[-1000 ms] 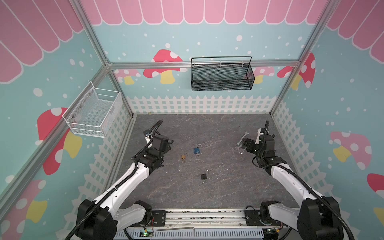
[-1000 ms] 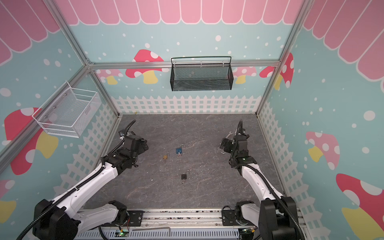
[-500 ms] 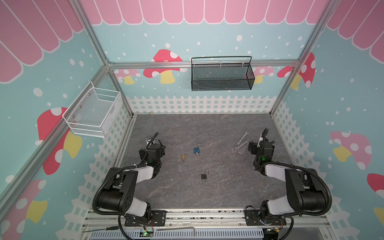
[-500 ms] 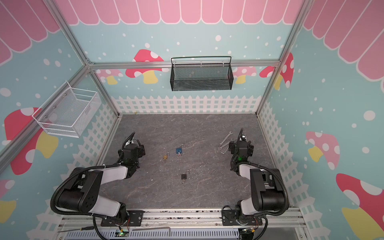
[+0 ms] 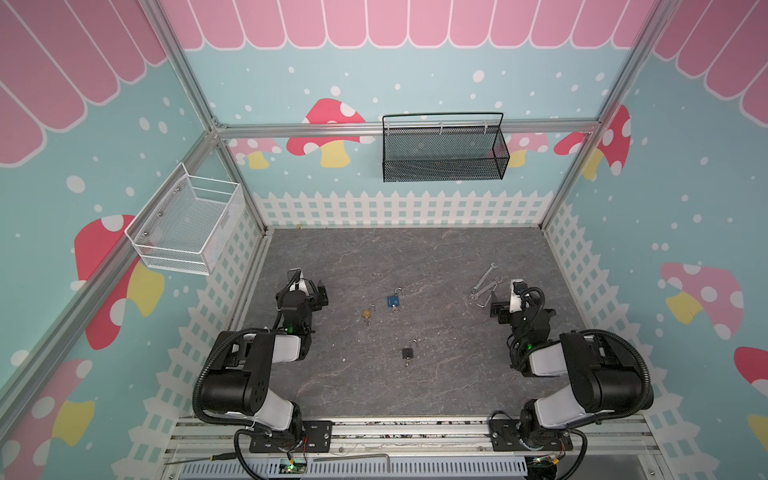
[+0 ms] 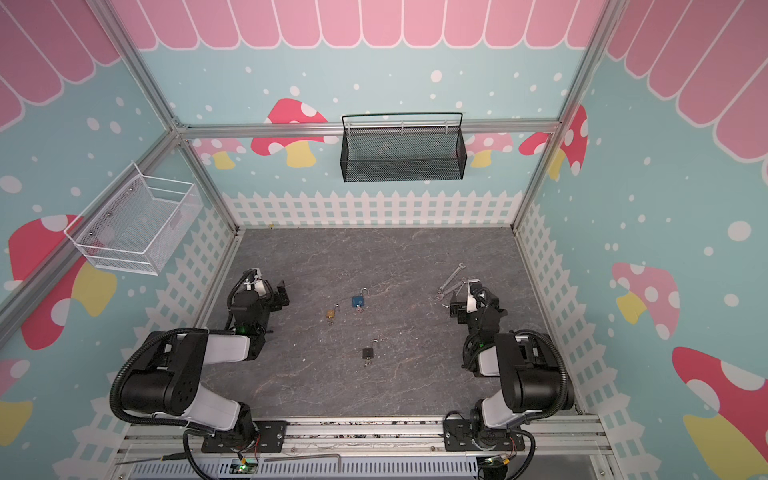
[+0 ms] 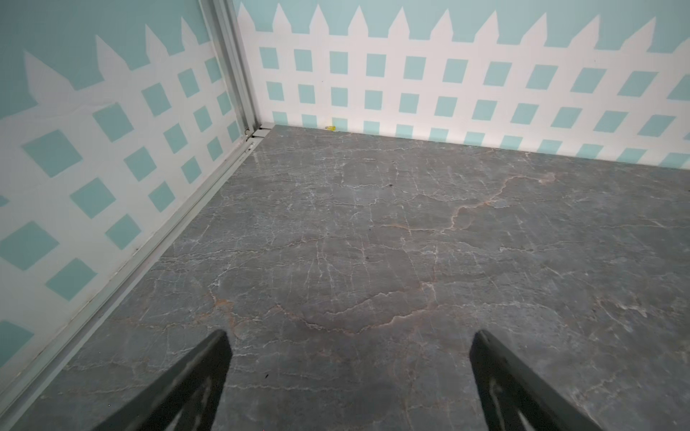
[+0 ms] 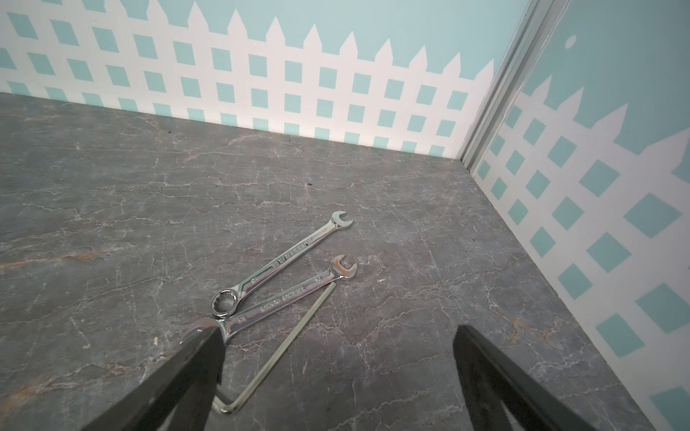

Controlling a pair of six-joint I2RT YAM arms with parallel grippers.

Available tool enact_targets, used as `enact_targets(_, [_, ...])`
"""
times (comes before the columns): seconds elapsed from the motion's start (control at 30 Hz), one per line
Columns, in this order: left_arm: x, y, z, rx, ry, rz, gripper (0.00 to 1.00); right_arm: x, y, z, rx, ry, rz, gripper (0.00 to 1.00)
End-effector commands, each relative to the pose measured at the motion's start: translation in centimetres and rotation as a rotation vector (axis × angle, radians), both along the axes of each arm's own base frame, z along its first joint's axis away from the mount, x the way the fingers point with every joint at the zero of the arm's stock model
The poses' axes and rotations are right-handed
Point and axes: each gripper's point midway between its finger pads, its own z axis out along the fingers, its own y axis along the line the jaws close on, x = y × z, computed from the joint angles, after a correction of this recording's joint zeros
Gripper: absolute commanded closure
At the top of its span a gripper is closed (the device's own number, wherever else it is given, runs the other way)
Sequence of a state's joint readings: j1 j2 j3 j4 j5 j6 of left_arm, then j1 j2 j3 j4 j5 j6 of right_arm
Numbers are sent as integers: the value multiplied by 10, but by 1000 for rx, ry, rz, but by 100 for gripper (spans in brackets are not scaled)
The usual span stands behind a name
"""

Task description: Unlock with the key

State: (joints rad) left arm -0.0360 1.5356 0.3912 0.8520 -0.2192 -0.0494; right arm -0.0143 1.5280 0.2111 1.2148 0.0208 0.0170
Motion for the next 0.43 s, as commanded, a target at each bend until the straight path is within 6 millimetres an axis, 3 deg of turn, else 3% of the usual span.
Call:
enact_targets(0.0, [3,-4,6,-13,-19,-21,0,3,2,19,-27,-72,21,2])
enact_targets(0.4, [4,-6,6,-5,-24,-26,0,3,1,19,-25,-71,19,2])
